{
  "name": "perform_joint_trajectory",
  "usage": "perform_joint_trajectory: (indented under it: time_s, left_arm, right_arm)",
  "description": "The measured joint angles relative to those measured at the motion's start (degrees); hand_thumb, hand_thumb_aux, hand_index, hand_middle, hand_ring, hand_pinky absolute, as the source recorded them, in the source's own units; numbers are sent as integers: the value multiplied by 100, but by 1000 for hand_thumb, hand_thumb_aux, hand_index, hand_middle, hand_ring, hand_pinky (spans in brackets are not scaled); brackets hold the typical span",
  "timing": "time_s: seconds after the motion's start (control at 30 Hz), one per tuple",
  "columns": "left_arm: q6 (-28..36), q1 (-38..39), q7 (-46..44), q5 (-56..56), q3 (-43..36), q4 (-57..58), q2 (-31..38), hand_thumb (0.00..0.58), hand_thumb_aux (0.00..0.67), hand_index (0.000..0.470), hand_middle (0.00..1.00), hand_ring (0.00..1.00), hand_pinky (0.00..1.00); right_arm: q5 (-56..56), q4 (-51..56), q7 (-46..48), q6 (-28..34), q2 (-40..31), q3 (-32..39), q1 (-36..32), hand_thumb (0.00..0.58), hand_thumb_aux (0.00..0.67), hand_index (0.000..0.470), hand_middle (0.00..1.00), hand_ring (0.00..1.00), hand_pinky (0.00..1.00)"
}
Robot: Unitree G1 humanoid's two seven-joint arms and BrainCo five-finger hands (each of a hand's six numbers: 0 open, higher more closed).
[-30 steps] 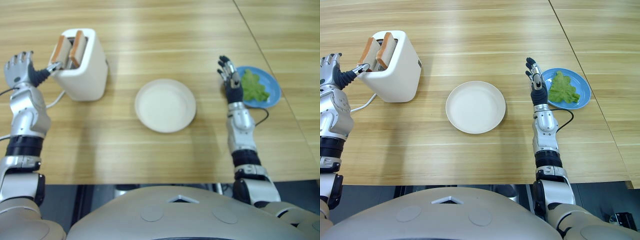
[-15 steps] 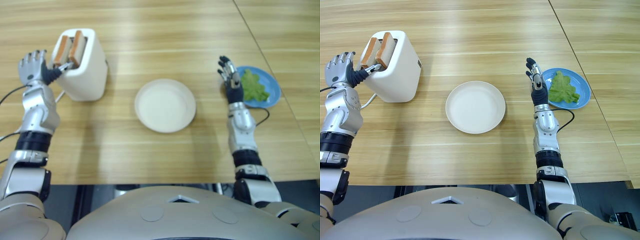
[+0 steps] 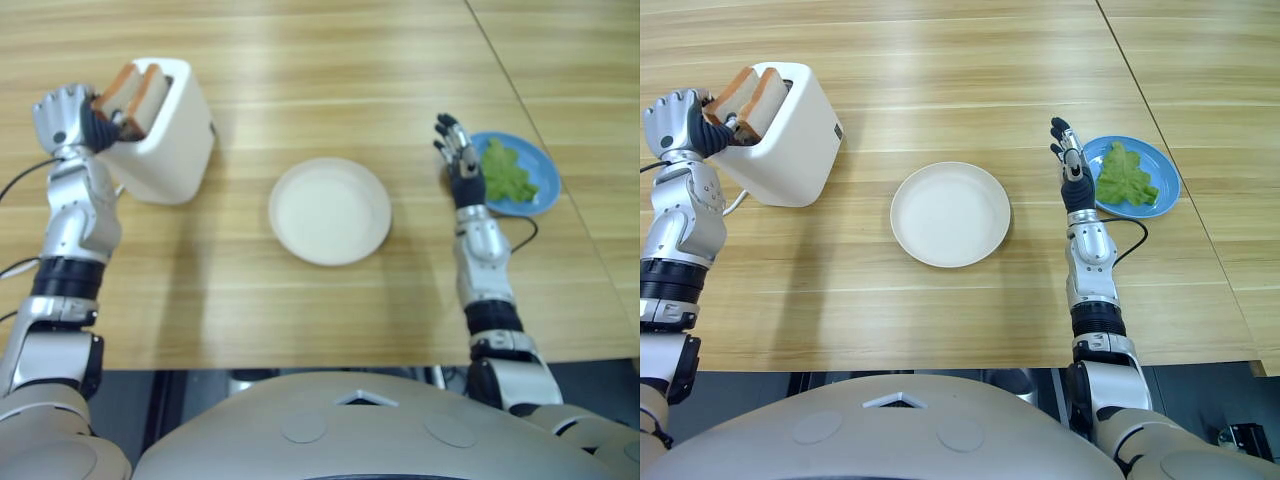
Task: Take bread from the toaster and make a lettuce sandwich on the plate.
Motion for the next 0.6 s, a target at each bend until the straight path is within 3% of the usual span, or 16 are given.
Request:
perform_joint_trajectory:
  time_s: [0.33, 0.47, 0.6]
  left_arm:
    - [-789, 293, 928, -145, 612, -1355, -246, 580, 670, 460, 1000, 1000, 1000]
    - [-1718, 508, 1215, -1015, 1472, -2421, -548, 580, 670, 460, 1000, 1000, 1000]
    - [-2518, 225, 204, -2791, 1552, -2728, -1159, 580, 670, 460, 1000, 1000, 1000]
  right_arm:
    - [-31, 10, 16, 17, -6, 10, 17, 0, 0, 0, 0, 0, 0]
    - [-38, 20, 21, 25, -8, 8, 20, 0, 0, 0, 0, 0, 0]
    - [-41, 22, 18, 29, -3, 4, 23, 0, 0, 0, 0, 0, 0]
